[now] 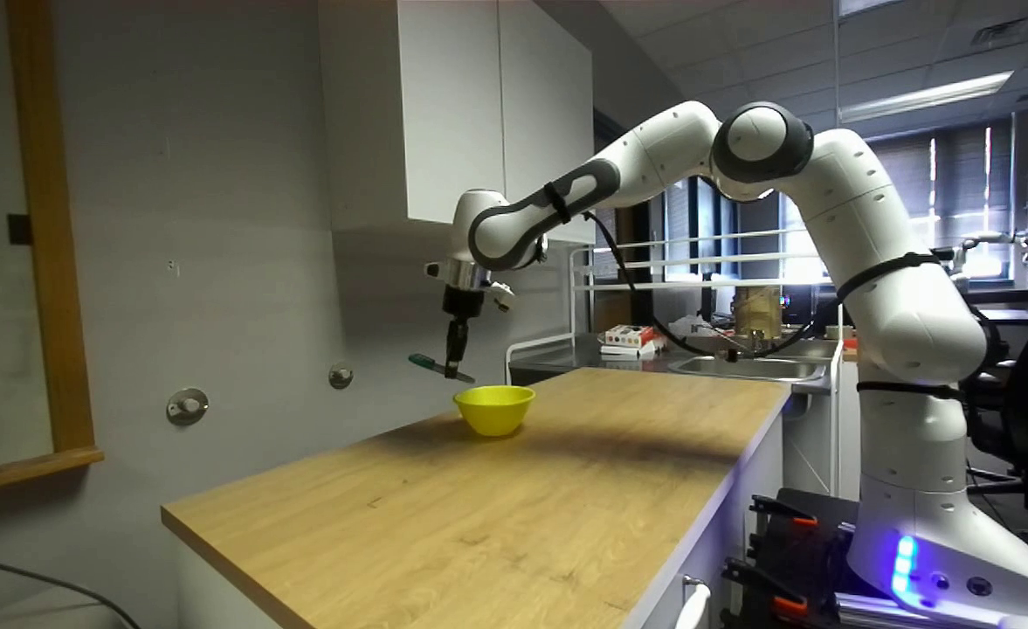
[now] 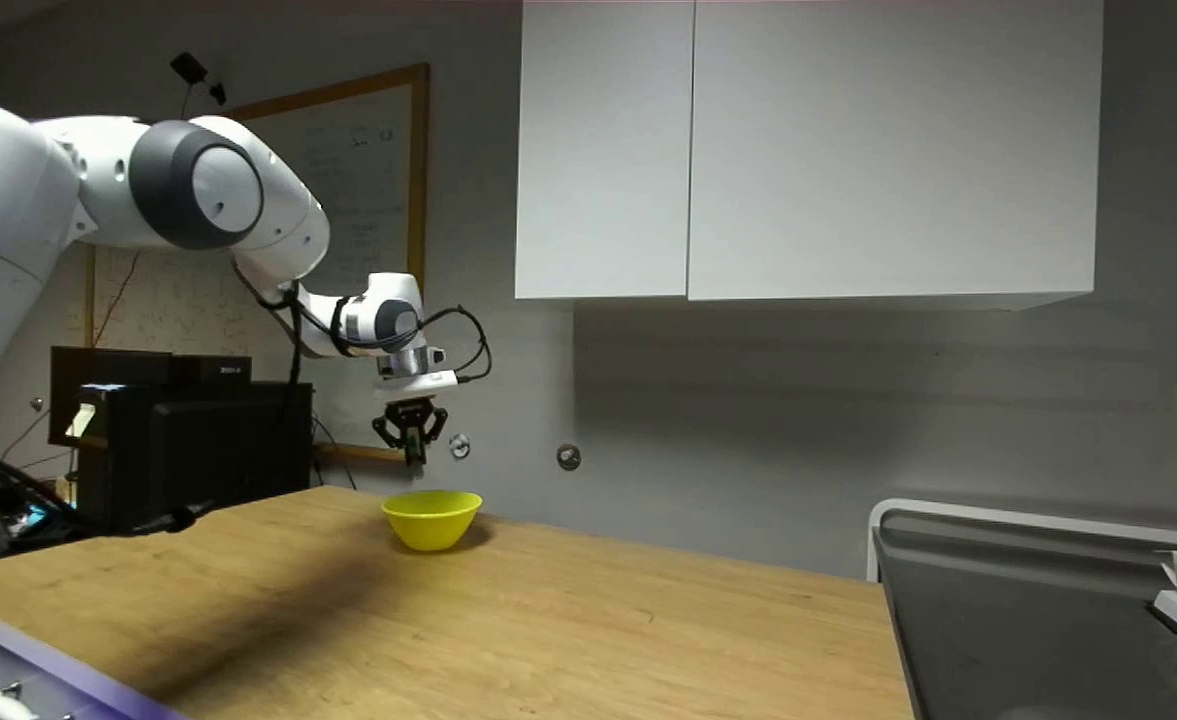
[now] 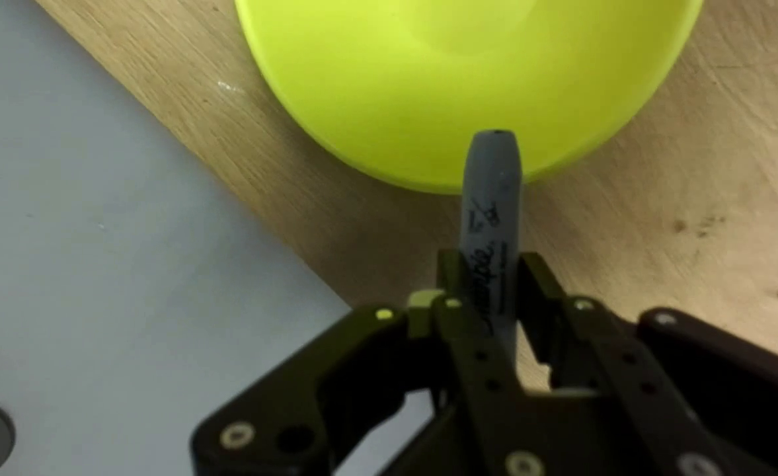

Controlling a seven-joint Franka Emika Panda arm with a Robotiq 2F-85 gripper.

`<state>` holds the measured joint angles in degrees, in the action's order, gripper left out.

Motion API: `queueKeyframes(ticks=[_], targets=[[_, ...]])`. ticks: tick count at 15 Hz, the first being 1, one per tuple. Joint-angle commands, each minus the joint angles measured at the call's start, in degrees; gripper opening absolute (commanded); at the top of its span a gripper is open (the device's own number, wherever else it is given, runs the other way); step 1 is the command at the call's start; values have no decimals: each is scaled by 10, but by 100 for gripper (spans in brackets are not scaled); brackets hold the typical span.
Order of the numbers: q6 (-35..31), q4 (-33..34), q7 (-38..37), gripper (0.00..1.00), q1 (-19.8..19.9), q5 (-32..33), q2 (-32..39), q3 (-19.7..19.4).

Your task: Put the pen in the bowl

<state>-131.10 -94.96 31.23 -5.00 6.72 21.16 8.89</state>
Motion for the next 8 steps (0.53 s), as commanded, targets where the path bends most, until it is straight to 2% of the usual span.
queueKeyframes(ticks=[1, 5, 8], targets=[[-25, -2, 69, 8, 34, -43, 22, 13], [-44, -15, 110, 7, 57, -74, 25, 13], [-68, -29, 107, 7, 61, -85, 21, 6]])
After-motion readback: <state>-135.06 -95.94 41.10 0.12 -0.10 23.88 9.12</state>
